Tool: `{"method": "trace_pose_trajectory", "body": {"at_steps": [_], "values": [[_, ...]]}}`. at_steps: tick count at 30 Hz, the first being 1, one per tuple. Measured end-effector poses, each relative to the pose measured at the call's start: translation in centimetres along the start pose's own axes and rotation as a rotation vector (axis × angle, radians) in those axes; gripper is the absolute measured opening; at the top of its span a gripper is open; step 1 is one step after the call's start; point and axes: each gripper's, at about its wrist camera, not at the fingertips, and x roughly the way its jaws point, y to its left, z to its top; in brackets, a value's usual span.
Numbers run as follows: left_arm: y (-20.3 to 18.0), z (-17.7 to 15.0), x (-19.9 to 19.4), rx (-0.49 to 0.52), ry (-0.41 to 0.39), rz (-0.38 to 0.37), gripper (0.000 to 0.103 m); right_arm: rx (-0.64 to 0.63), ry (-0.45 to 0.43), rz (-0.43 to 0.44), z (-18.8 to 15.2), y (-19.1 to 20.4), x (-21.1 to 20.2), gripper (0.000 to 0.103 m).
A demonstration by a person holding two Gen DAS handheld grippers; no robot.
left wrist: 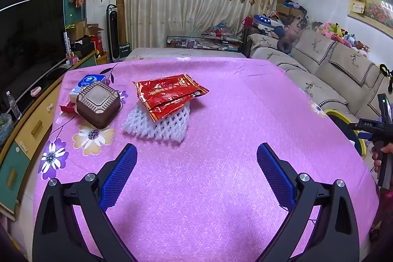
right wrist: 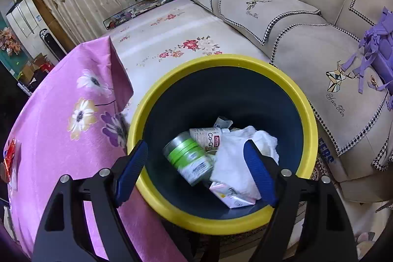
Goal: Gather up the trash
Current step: 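Carry the jar over the bin and open the right gripper, then hold the right tool over the bin while the left gripper grasps the red wrapper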
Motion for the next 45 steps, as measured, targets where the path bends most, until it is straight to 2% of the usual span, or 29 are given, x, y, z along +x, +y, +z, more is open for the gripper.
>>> {"method": "trace_pose_trajectory", "body": {"at_steps": [7,12,19,22,29,34,37,39,43,44,45], "values": [[0.4,0.6,0.1,-0.024,0.019,0.007,0.096,0.003,-0.038,0.064,-0.5,1.0,-1.3,0.076],[1.3,2.8,0.6,0.008,0.042,0.057,0.096,-0.014,-0.061,0.122,-0.4,2.0,-2.1,0.076],[4.2,6.4,4.5,-0.025,0.081,0.044,0.096,-0.015,-0.078,0.140,-0.4,2.4,-2.3,0.076],[4.9,7.3,6.4,-0.016,0.083,0.076,0.091,-0.017,-0.069,0.146,-0.3,2.5,-1.9,0.076],[7.1,8.7,10.3,-0.084,0.123,0.061,0.080,-0.023,-0.066,0.155,-0.1,2.8,-1.7,0.076],[7.4,9.1,11.7,-0.073,0.135,0.051,0.075,-0.028,-0.067,0.161,0.0,3.0,-1.7,0.076],[7.3,9.2,12.6,-0.055,0.159,0.054,0.066,-0.031,-0.067,0.167,0.0,3.1,-1.7,0.076],[7.2,9.2,13.2,-0.052,0.177,0.054,0.054,-0.033,-0.067,0.169,0.0,3.2,-1.8,0.076],[6.9,9.0,13.4,-0.029,0.181,0.077,0.037,-0.037,-0.071,0.171,0.0,3.2,-1.9,0.076],[6.7,8.9,13.3,-0.022,0.180,0.081,0.032,-0.035,-0.072,0.172,0.0,3.1,-2.0,0.076],[6.6,8.9,13.2,-0.014,0.179,0.083,0.022,-0.034,-0.072,0.174,-0.1,3.1,-2.0,0.076]]}}
